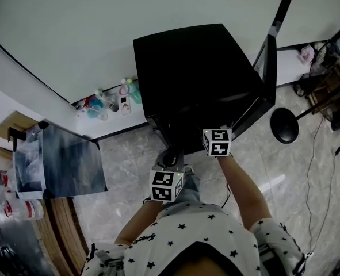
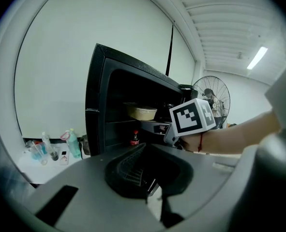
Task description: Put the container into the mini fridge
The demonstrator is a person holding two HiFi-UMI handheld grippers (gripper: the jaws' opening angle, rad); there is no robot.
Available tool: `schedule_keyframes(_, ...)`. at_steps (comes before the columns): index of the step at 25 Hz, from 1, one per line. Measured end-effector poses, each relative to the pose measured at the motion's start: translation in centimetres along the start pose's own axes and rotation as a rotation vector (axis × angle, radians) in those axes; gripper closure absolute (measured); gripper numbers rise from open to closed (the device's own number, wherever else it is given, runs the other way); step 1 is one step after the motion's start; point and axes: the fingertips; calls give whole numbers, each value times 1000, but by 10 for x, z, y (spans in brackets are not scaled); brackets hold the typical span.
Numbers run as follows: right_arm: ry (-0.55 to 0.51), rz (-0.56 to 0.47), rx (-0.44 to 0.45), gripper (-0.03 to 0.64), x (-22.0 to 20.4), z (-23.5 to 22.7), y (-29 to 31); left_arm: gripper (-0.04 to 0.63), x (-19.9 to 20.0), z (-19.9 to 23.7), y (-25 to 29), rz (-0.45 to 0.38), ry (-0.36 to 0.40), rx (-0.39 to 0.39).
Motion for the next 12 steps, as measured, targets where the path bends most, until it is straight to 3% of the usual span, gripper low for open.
schedule_keyframes(12, -8, -70, 29, 129, -3, 43, -97, 583, -24, -14, -40, -21, 13, -2)
Point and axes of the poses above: the fingertips, and each gripper's own axes: y forward along the fingers, z to its left, x out of its top
